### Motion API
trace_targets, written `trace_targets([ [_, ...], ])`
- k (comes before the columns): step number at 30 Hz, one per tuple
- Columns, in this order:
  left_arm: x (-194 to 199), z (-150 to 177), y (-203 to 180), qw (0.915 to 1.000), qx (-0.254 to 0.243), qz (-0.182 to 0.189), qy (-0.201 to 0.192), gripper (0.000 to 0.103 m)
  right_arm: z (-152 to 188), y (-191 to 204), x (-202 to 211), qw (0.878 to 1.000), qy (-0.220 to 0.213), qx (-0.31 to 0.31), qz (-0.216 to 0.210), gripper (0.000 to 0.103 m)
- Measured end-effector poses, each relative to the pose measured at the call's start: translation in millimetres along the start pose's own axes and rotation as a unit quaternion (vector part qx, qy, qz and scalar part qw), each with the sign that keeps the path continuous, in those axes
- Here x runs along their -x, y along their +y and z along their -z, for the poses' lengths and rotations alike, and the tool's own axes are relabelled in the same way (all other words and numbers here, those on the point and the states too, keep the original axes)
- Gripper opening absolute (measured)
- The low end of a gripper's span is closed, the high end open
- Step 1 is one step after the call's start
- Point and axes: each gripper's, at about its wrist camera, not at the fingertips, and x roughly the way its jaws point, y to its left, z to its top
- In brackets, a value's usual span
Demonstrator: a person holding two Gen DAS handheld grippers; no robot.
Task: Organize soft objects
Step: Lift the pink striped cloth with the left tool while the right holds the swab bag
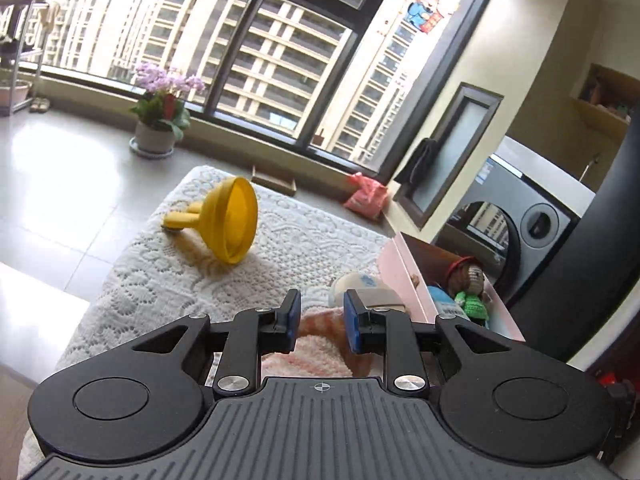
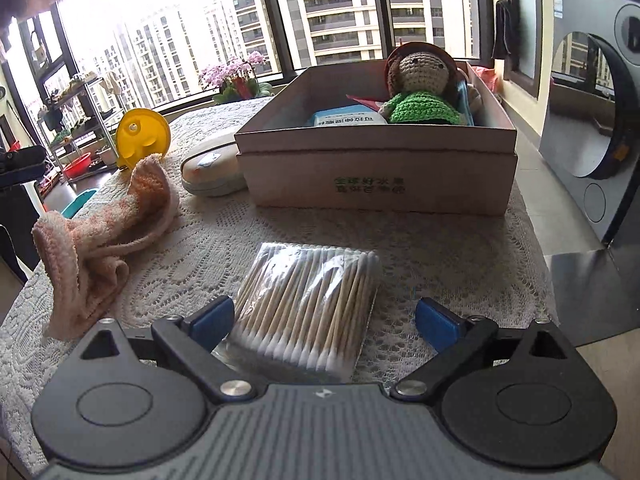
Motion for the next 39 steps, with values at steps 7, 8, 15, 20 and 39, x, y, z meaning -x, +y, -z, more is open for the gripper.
trace_targets([
  [7,-61,-9,30,0.9959,0.059,-0.005,0.068,0.026,8,4,0,1.0,-0.017,0.012,0.004,0.102],
  [8,-69,-14,26,0.996,0.051,0.008,0.073,0.026,8,5,-1,1.0,-0.017,0.014,0.006,0.103],
  [15,-145,-35,-4,0.9869,-0.009,0.026,0.159,0.023,11,8,1,1.0,-0.019,0.016,0.01,0.103],
  [20,-132,-14,2,0.972,-0.018,0.065,0.225,0.02,12,5,2,1.0,-0.021,0.012,0.003,0.103],
  [39,21,74,4,0.9816,-0.086,0.031,0.168,0.02,-14,29,8,0.995,0.02,0.061,-0.071,0.102],
])
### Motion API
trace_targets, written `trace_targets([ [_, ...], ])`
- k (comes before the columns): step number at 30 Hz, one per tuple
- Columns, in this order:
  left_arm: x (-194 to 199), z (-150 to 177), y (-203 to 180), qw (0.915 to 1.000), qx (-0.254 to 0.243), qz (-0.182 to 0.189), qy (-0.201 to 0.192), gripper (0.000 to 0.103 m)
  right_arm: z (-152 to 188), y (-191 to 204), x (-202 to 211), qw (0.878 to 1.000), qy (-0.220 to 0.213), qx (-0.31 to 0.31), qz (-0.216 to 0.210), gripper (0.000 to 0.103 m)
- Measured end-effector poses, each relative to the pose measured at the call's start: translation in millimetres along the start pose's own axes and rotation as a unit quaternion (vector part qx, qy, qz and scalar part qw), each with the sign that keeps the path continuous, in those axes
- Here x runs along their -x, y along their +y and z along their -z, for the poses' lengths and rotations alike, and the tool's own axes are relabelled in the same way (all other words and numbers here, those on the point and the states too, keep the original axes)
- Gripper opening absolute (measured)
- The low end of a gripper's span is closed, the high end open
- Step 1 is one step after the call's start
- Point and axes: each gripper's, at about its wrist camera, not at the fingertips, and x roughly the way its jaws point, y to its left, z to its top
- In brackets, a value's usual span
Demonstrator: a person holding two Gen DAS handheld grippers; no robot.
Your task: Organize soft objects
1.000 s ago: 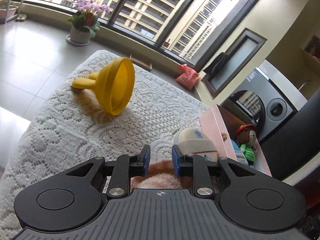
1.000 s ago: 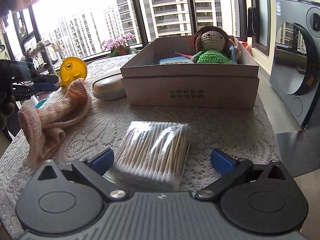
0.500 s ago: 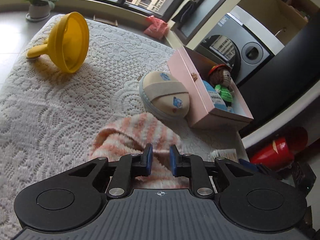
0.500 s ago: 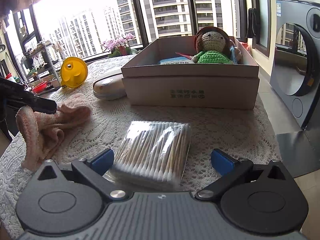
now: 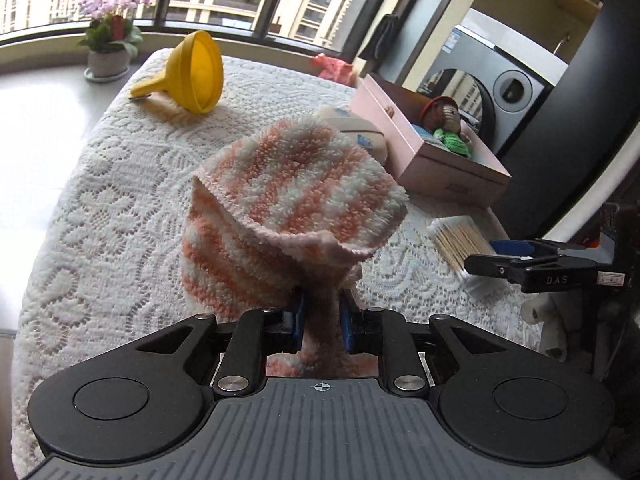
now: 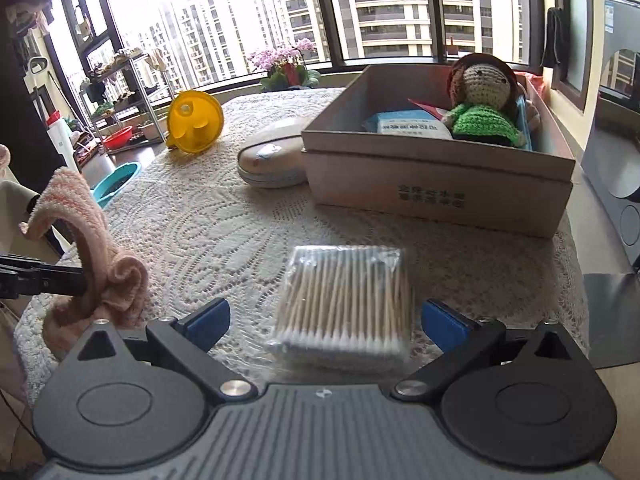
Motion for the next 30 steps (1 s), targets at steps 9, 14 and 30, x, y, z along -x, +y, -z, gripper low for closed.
trace_targets([
  [9,2,26,14,0.9996,0.022,-0.016,0.007,0.021,-88,114,-48,0.986,-0.007,0.027,-0.167,0.082],
  [14,30,44,17,0.9999,0.004,-0.007,0.007,0.021,-84,171,-100,0.977,0.067,0.099,-0.176,0.073],
  [30,53,30,66,0.9877,0.105,-0.058,-0.1,0.021,24,167,-31,0.944,0.048,0.314,-0.086,0.082],
])
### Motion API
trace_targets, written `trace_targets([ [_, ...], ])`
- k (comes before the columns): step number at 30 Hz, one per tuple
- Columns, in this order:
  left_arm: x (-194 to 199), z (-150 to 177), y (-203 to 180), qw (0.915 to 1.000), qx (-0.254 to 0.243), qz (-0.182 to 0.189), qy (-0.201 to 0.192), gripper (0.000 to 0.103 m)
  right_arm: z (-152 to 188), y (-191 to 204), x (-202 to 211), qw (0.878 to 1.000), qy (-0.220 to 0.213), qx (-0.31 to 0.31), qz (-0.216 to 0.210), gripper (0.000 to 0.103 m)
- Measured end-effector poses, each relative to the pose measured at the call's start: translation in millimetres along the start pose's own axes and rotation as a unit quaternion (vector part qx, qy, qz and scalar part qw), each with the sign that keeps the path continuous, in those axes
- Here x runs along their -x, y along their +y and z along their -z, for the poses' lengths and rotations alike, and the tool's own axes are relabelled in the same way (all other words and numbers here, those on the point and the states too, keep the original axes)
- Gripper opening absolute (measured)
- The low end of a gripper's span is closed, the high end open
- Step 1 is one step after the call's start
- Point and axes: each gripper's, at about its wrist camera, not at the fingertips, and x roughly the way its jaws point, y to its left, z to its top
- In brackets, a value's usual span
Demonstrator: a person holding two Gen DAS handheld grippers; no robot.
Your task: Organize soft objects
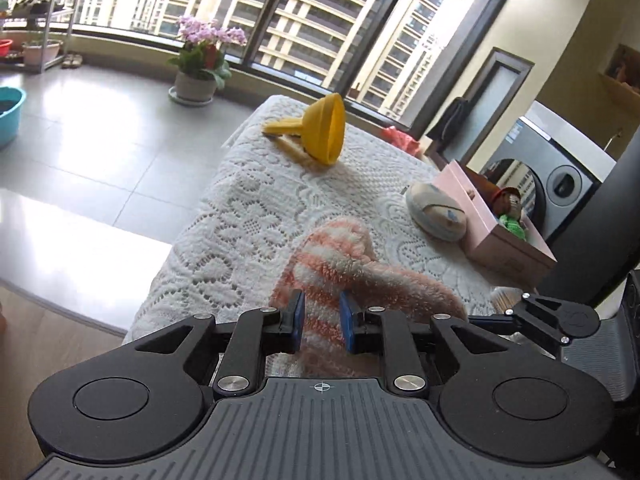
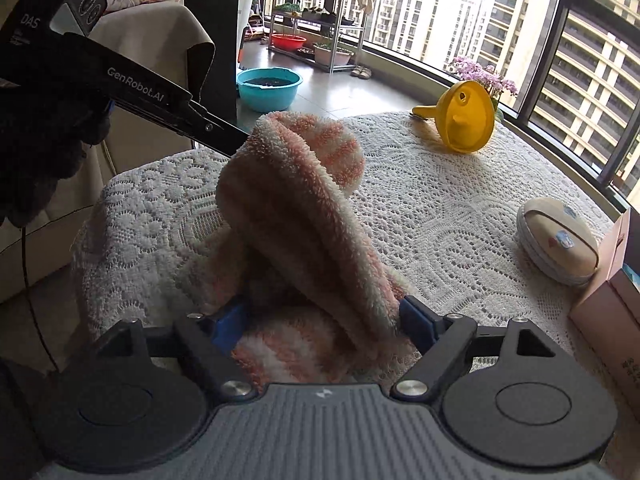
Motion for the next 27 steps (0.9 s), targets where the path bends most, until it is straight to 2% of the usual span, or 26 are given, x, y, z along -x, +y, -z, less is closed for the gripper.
trace_targets([
  [2,-12,4,-1,0.9997,0.01,0.015,0.015,0.021,5,-6,1,1.0,0.003,-0.008,0.011,0.082],
  [6,-31,13,-21,0.9977,0.009,0.056,0.038,0.02,12,-24,8,0.997,-0.008,-0.021,0.078,0.082],
  [7,-36,15,-28,0.9968,0.007,0.067,0.043,0.02,13,-32,14,0.996,-0.015,-0.032,0.078,0.082],
  [10,-49,19,-48,0.9951,-0.01,0.084,0.051,0.02,17,-62,41,0.994,-0.035,-0.101,0.029,0.082],
  [11,-52,22,-54,0.9944,-0.019,0.088,0.055,0.02,18,-69,50,0.992,-0.041,-0.121,0.013,0.085],
  [12,-55,24,-60,0.9937,-0.025,0.092,0.059,0.02,21,-76,60,0.988,-0.055,-0.145,-0.001,0.091],
  [14,-60,29,-70,0.9918,-0.036,0.1,0.071,0.02,25,-83,73,0.979,-0.078,-0.187,-0.006,0.099],
  [16,-65,36,-80,0.991,-0.052,0.096,0.077,0.02,26,-83,74,0.972,-0.084,-0.221,-0.013,0.099],
  [19,-63,43,-91,0.9893,-0.09,0.086,0.076,0.02,25,-74,58,0.964,-0.069,-0.255,-0.027,0.099],
  [25,-47,57,-93,0.9823,-0.131,0.098,0.09,0.02,24,-73,14,0.942,-0.024,-0.331,-0.042,0.099],
  [27,-39,61,-90,0.9808,-0.138,0.103,0.092,0.02,21,-66,7,0.948,-0.016,-0.317,-0.033,0.1],
])
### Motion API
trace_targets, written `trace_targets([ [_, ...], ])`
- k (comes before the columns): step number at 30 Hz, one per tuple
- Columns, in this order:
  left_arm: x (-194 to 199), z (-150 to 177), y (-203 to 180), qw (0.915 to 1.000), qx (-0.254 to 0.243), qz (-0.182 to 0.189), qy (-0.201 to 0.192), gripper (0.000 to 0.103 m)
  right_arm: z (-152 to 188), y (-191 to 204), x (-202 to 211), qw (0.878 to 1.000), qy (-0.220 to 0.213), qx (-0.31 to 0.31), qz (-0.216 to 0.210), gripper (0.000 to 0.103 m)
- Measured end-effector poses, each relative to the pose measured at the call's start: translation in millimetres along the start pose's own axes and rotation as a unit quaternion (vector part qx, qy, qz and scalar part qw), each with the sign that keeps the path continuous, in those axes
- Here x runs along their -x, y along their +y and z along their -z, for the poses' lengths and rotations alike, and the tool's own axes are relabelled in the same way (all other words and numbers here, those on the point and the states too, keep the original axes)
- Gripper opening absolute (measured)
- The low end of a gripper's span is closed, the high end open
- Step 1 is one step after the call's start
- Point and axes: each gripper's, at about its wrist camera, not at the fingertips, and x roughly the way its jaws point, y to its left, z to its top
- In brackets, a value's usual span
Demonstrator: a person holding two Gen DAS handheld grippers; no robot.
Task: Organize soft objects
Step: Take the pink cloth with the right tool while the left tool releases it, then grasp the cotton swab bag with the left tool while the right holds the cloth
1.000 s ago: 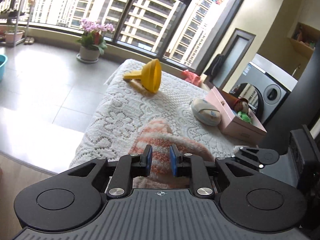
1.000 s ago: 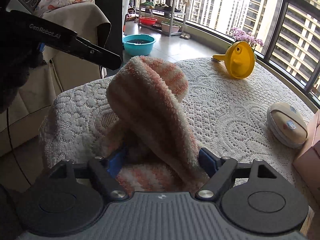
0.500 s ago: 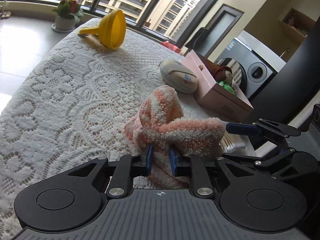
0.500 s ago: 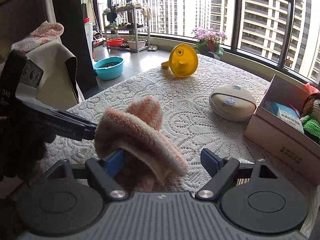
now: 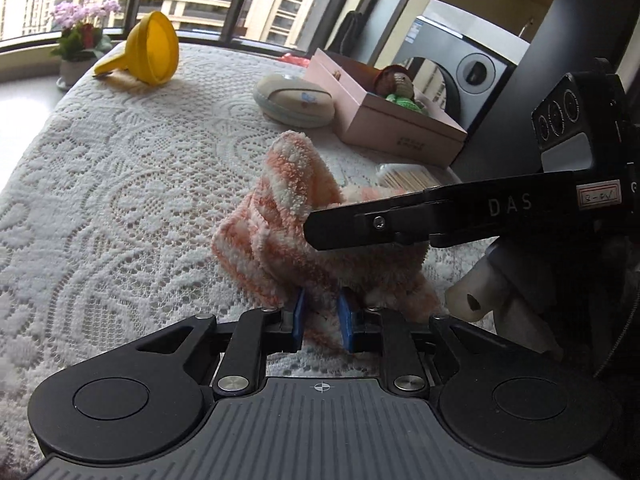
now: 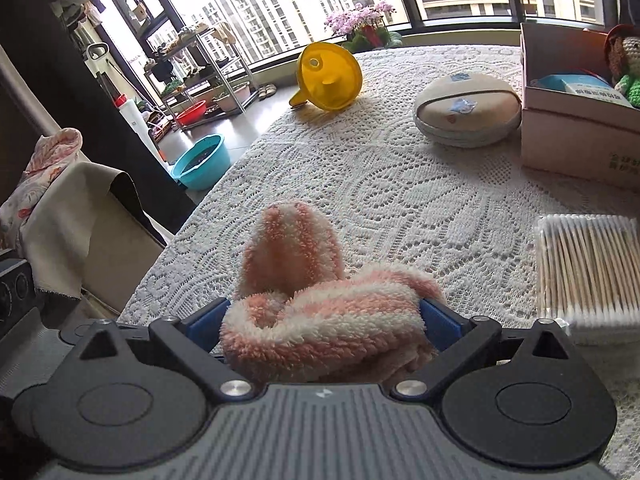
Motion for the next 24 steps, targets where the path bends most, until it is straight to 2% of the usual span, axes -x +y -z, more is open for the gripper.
trace_targets([
  [4,17,12,5,0.9991,-0.016,0.019,0.034,0.02,8,16,-6,0.997,0.017,0.073,0.021,0.101],
  [8,28,17,6,0.9984,-0.032,0.008,0.045,0.02,22,36,-10,0.986,0.016,0.157,0.062,0.099],
  [10,31,13,7,0.9989,-0.028,0.001,0.038,0.02,29,44,-7,0.977,-0.001,0.194,0.09,0.08],
  [11,33,9,8,0.9993,-0.023,-0.002,0.031,0.02,29,46,-3,0.973,-0.01,0.209,0.094,0.055],
  [12,33,5,8,0.9995,-0.017,-0.002,0.026,0.02,26,44,3,0.974,-0.014,0.208,0.088,0.041],
  [14,31,-5,7,0.9999,-0.006,-0.004,0.013,0.02,16,34,19,0.982,-0.031,0.178,0.064,0.038],
  [16,25,-14,6,0.9999,0.009,-0.003,0.005,0.02,3,16,47,0.983,-0.08,0.149,0.072,0.037],
  [18,16,-20,4,0.9997,0.023,-0.001,0.006,0.02,-7,-5,75,0.977,-0.128,0.126,0.113,0.037],
  [20,3,-26,1,0.9995,0.029,-0.002,0.01,0.02,-13,-34,99,0.97,-0.158,0.093,0.161,0.037],
  [22,-9,-29,-5,0.9995,0.022,-0.02,0.01,0.02,-12,-67,112,0.961,-0.17,0.058,0.21,0.037],
  [24,-20,-33,-8,0.999,0.022,-0.039,0.007,0.02,-6,-95,114,0.953,-0.163,0.032,0.253,0.037],
])
